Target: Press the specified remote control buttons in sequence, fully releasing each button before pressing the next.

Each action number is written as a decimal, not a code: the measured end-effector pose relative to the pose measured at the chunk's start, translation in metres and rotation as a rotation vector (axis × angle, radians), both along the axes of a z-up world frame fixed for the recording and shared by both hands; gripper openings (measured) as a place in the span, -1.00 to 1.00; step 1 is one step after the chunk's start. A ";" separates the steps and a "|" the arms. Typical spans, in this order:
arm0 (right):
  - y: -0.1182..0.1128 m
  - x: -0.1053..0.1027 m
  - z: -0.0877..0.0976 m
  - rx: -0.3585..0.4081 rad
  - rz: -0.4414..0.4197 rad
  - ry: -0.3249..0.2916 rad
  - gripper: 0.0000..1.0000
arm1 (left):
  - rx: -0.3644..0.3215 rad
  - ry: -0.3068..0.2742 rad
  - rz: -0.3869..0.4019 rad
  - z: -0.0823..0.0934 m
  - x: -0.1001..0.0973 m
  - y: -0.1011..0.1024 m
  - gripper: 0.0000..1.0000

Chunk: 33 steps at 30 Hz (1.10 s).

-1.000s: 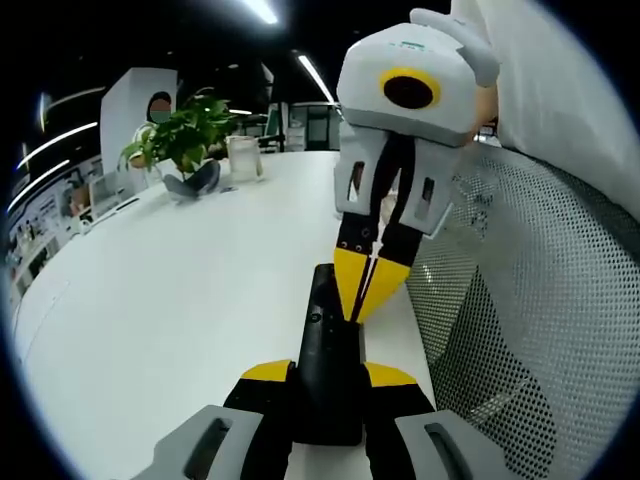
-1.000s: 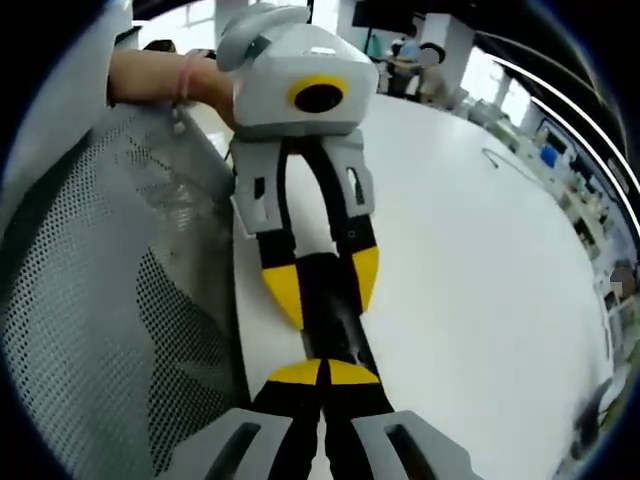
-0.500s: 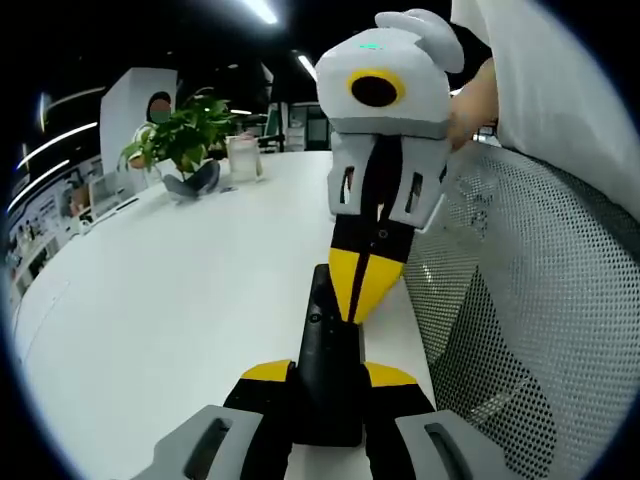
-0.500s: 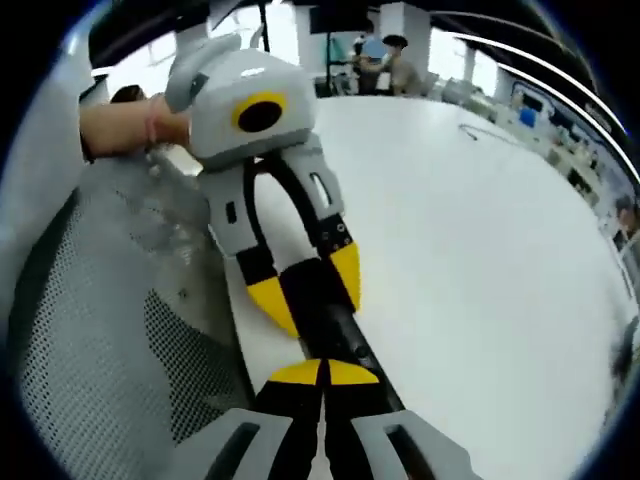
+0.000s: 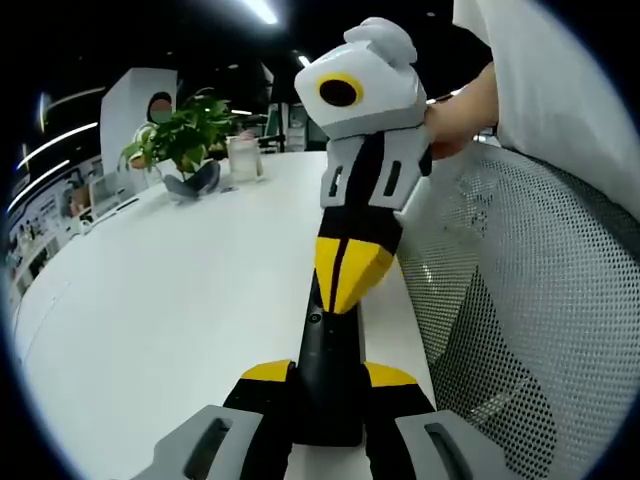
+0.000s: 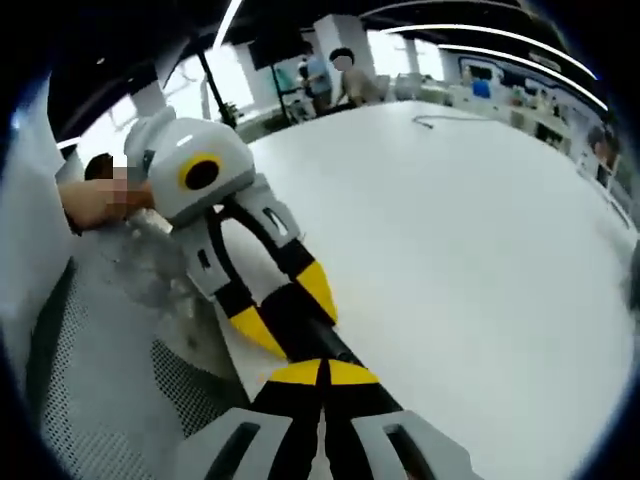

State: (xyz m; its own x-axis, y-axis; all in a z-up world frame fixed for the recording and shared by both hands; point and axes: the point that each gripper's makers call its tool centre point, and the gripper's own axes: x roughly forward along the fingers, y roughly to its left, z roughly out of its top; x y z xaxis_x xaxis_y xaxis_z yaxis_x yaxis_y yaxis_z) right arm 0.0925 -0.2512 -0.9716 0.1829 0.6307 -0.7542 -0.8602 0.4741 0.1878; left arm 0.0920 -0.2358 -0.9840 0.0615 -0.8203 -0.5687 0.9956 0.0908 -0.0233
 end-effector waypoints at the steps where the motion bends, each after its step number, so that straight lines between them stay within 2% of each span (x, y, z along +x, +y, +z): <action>1: 0.000 -0.001 -0.002 -0.024 0.029 -0.016 -1.00 | 0.000 0.000 0.000 0.000 0.000 0.000 -0.49; 7: 0.002 -0.003 -0.005 -0.093 0.110 -0.068 -1.00 | 0.000 0.000 0.000 0.000 0.000 0.000 -0.49; 14: 0.002 -0.002 -0.007 -0.168 0.165 -0.086 -1.00 | 0.001 0.000 -0.001 0.000 0.000 0.000 -0.49; 20: 0.001 0.001 -0.007 -0.192 0.145 -0.028 -1.00 | 0.000 0.000 -0.001 0.000 0.000 0.000 -0.49; 28: 0.001 0.002 -0.008 -0.190 0.070 0.052 -1.00 | 0.001 0.001 -0.002 0.000 0.001 0.000 -0.50; 33: 0.002 0.001 -0.008 -0.209 0.080 0.026 -1.00 | -0.001 0.001 0.000 -0.001 0.001 -0.001 -0.50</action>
State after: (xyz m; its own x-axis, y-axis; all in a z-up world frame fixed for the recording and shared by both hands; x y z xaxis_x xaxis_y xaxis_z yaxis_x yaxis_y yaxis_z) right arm 0.0931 -0.2496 -0.9798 0.1175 0.4719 -0.8738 -0.8927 0.4357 0.1152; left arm 0.0929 -0.2365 -0.9845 0.0610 -0.8206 -0.5683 0.9956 0.0908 -0.0242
